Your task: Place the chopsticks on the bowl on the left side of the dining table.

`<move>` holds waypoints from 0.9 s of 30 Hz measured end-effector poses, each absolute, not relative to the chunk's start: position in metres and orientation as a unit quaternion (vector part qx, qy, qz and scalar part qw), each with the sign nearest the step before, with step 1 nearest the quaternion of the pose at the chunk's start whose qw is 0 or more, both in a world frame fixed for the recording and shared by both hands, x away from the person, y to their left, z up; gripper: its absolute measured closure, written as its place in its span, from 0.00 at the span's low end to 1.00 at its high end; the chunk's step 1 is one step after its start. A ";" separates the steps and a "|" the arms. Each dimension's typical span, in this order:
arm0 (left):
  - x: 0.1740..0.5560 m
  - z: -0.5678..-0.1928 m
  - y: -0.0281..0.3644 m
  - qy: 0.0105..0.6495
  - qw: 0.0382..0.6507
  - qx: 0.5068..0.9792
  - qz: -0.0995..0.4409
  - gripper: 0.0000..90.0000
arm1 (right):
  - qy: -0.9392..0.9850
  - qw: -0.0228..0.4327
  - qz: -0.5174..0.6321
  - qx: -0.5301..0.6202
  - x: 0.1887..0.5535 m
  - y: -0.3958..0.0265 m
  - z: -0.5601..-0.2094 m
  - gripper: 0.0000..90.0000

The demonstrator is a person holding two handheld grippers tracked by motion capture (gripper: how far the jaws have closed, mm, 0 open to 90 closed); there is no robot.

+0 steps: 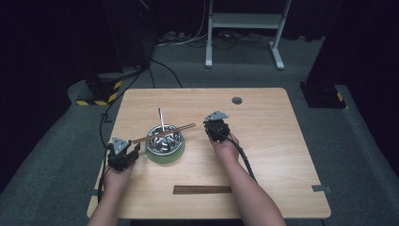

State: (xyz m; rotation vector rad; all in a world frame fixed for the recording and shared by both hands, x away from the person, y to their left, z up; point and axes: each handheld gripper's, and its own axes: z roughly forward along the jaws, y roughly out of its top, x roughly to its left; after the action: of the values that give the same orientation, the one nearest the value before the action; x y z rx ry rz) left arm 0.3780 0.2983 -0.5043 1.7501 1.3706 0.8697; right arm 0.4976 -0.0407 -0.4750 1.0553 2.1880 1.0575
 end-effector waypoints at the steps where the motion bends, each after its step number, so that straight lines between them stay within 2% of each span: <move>1: 0.378 -0.505 0.299 0.535 0.369 0.681 0.339 0.62 | 0.802 0.242 0.385 0.388 0.502 -0.036 -0.476 0.98; 12: 0.381 -0.508 0.297 0.535 0.373 0.682 0.331 0.63 | 0.818 0.232 0.369 0.376 0.526 -0.018 -0.492 0.97; 27: 0.382 -0.509 0.297 0.540 0.378 0.677 0.328 0.64 | 0.823 0.228 0.383 0.351 0.514 -0.018 -0.496 0.97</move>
State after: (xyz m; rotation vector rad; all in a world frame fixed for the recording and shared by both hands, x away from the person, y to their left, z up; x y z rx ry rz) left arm 0.3817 0.2974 -0.5091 1.7290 1.3806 0.8370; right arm 0.5143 -0.0177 -0.4958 0.9677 2.2677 1.0561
